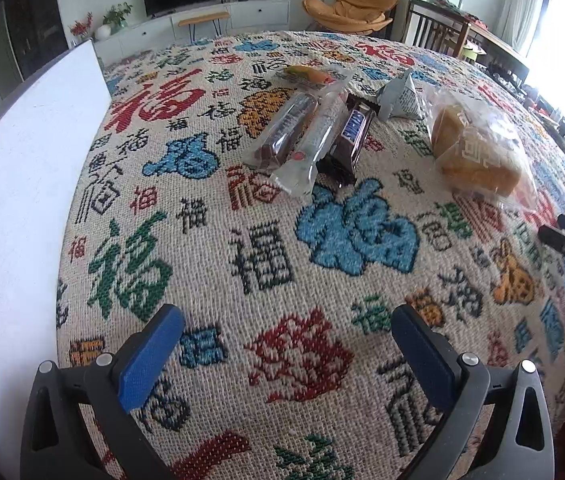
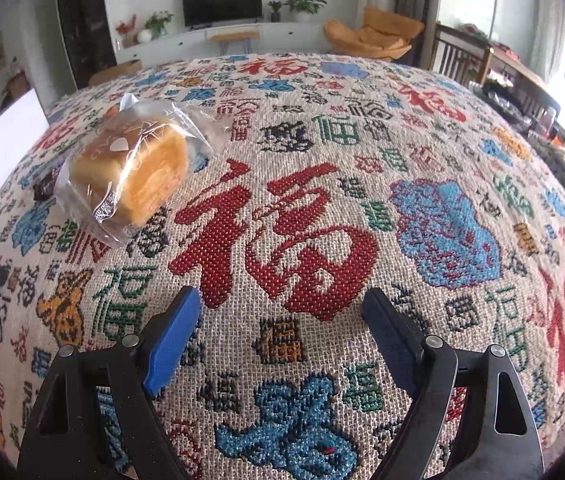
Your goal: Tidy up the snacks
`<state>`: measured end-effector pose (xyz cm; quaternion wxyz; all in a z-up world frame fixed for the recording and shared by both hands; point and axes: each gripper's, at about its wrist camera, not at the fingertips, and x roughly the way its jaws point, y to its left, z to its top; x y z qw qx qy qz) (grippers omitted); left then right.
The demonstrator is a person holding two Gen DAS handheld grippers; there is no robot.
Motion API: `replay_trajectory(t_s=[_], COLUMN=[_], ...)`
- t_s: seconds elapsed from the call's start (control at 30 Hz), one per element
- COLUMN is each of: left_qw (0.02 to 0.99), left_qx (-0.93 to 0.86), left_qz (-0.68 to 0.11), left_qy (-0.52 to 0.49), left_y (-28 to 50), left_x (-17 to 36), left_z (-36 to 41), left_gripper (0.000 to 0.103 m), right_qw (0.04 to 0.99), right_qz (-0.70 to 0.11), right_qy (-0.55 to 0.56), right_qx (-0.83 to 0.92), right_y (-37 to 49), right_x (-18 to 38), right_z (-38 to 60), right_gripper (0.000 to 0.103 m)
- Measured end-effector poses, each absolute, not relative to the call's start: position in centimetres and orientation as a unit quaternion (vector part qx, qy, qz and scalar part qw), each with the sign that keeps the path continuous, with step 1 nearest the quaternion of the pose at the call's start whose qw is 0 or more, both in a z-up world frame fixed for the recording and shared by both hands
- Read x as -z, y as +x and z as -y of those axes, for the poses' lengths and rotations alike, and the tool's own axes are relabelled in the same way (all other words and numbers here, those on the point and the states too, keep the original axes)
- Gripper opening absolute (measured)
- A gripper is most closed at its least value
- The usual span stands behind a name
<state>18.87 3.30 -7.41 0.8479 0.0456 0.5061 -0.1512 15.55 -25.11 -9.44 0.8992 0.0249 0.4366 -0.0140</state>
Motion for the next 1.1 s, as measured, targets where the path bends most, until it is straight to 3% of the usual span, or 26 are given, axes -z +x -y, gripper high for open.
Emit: replay_trajectory(t_s=[0.23,0.3,0.37,0.43,0.83,0.9,0.97,1.1], left_qw=[0.875,0.87,0.852,0.837,0.855,0.857,0.862,0.867], left_qx=[0.125,0.105,0.103,0.106,0.136,0.127,0.127,0.117], left_qz=[-0.467,-0.481,-0.514,-0.536,-0.498,-0.494,-0.486,-0.482], left_qy=[0.03,0.021,0.003,-0.002,0.055,0.068,0.072,0.053], left_y=[27.0,29.3,31.3,32.3,31.3,31.5,31.3,30.3], left_x=[2.4,3.0,4.7,6.6,7.2,7.2,7.0,7.0], left_z=[-2.5,-2.4,-2.2,-1.9,-0.7,-0.5,-0.2,-0.7], left_gripper=[0.102,0.095,0.073,0.059,0.06,0.054,0.03,0.018], right_qw=[0.898,0.898,0.898,0.898,0.897,0.897,0.897,0.897], right_qz=[-0.44,-0.44,-0.44,-0.44,-0.442,-0.442,-0.442,-0.442], right_qy=[0.014,0.014,0.014,0.014,0.013,0.013,0.013,0.013], right_qx=[0.012,0.012,0.012,0.012,0.012,0.012,0.012,0.012], right_y=[15.4,15.4,15.4,15.4,15.5,15.6,15.6,15.6], right_x=[9.5,9.5,9.5,9.5,9.4,9.4,9.4,9.4], right_z=[24.6,24.6,24.6,24.6,24.5,24.5,24.5,24.5], right_gripper=[0.09,0.09,0.09,0.09,0.091,0.091,0.091,0.091])
